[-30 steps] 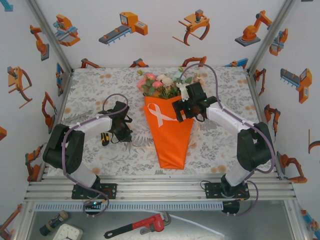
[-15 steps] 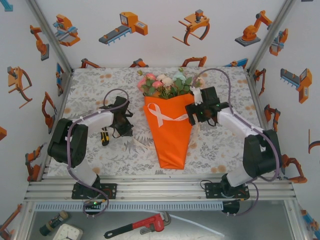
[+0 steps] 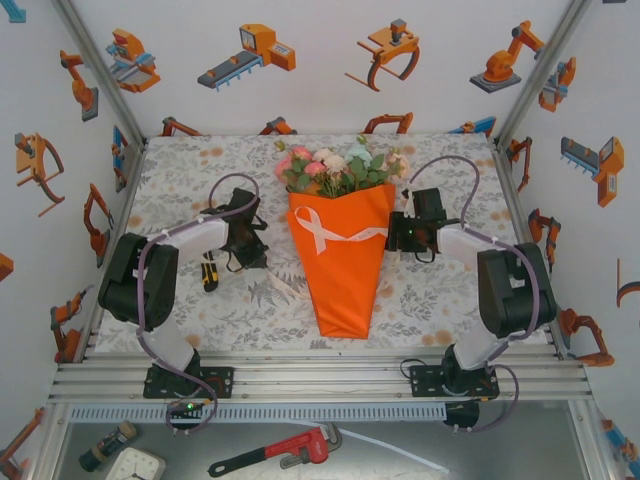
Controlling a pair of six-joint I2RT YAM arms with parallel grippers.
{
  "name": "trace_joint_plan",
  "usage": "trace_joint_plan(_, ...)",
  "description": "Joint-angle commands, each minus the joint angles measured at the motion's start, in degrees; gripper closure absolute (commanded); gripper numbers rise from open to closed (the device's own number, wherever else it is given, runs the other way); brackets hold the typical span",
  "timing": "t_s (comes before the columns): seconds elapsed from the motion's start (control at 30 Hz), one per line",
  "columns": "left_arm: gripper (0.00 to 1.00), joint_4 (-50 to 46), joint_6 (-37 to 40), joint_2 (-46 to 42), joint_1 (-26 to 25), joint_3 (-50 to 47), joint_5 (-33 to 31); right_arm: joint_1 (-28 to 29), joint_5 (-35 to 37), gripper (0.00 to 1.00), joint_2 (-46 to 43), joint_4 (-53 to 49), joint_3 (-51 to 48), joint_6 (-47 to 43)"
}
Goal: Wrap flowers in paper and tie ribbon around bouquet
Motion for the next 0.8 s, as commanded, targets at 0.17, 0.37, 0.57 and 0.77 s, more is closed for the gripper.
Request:
trace_joint_plan(0.17, 1.00, 2.3, 0.8, 4.8, 2.3, 4.8, 1.3, 0.0, 1.8, 0.91, 2.0, 6.3, 2.2, -1.4)
trace_joint_plan(0.37, 1.00, 4.3, 1.0, 9.3, 4.5, 7.8, 1.8, -0.5, 3.8, 1.00, 2.8, 8.3, 4.5, -3.0)
trace_joint_plan(0.57, 1.00, 5.2, 2.2, 10.6, 5.8, 9.5, 2.7, -0.6, 2.7, 1.00, 3.3, 8.7, 7.0, -4.6)
trace_joint_plan(0.77, 1.00, 7.0, 3.1, 9.9, 5.8, 9.0, 4.7, -0.7, -0.4, 0.97, 1.4, 7.9, 5.6, -5.1)
